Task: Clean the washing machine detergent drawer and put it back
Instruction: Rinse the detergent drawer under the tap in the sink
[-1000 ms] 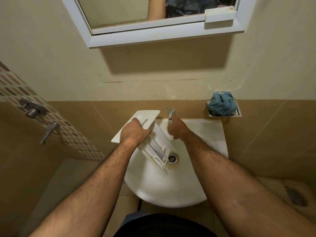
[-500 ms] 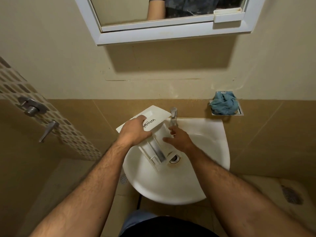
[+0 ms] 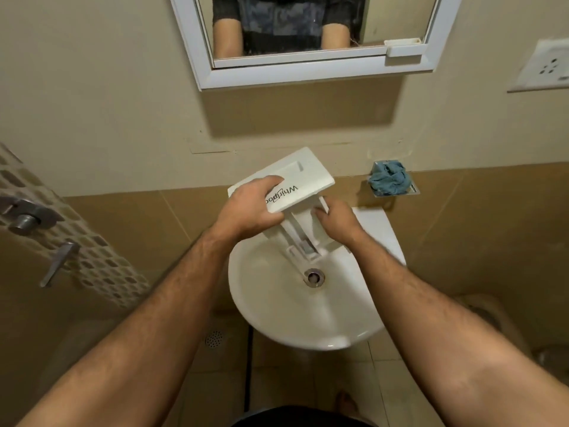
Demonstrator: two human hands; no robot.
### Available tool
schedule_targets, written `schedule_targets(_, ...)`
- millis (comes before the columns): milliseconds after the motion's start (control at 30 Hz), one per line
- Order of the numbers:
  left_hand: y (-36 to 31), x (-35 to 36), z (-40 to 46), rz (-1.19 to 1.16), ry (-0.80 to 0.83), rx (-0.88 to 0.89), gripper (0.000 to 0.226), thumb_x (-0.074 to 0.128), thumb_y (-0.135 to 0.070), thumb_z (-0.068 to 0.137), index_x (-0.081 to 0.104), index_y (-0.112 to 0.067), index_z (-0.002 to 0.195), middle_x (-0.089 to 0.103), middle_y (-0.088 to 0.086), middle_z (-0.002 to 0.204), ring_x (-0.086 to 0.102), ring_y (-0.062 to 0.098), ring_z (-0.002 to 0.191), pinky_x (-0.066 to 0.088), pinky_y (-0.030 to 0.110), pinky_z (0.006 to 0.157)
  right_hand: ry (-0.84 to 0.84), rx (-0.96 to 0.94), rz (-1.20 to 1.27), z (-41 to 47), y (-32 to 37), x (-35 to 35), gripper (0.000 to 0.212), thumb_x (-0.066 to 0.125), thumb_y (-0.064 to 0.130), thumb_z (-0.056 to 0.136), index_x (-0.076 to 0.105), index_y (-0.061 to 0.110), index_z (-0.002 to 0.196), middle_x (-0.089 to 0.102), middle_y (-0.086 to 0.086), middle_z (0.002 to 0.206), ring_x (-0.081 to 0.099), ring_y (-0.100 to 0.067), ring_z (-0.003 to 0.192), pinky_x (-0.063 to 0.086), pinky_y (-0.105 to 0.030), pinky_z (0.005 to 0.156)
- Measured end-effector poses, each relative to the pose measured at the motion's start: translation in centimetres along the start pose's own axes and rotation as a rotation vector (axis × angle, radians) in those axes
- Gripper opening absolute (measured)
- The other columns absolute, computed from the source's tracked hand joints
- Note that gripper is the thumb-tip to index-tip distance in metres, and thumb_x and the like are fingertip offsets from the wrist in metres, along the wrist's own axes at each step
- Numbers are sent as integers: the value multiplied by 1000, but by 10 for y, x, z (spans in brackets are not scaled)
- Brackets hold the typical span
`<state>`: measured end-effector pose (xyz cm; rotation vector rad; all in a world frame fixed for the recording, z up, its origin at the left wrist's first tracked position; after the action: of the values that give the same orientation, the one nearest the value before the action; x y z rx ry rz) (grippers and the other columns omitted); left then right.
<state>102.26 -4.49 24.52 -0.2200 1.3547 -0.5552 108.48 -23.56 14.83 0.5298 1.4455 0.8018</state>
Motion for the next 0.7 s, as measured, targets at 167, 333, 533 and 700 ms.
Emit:
schedule_targets(167, -26, -29, -6, -25, -76, 207, 67, 59, -32, 64, 56, -25, 130, 66, -4, 112, 58, 17, 101, 44, 29, 82, -201, -54, -172, -17, 30, -41, 31, 51, 25, 98, 61, 11, 125, 71, -14, 97, 64, -29, 80, 39, -28, 67)
schedule_targets(333, -49, -53, -13, -55, -189, 350, 68, 61, -27, 64, 58, -19, 132, 66, -1, 120, 59, 19, 109, 46, 31, 93, -339, -98, -235, -36, 61, -79, 19, 47, 16, 94, 64, 6, 94, 69, -15, 90, 61, -37, 81, 50, -40, 65)
schedule_targets(533, -60, -67, -19, -69, -276, 466, 63, 60, -31, 66, 60, -16, 127, 67, 0, 103, 56, 14, 93, 42, 26, 80, -472, -97, -314, -48, 77, -102, 14, 47, 3, 80, 61, 3, 81, 65, -19, 80, 58, -37, 73, 40, -36, 58)
schedule_targets(700, -41, -46, -29, -80, -162, 390, 64, 71, -15, 69, 57, -14, 132, 66, 3, 114, 59, 20, 104, 42, 25, 89, -371, -63, -419, -58, 63, -78, 14, 45, 7, 87, 53, 14, 77, 62, -12, 75, 56, -34, 68, 33, -32, 56)
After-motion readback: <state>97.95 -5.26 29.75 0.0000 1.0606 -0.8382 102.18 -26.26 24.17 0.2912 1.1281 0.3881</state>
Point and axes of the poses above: each hand's wrist, its own z-axis towards the middle knuckle, its own x-axis out of the palm, y = z × x, the point moved 4 cm from there along z, towards the middle knuckle
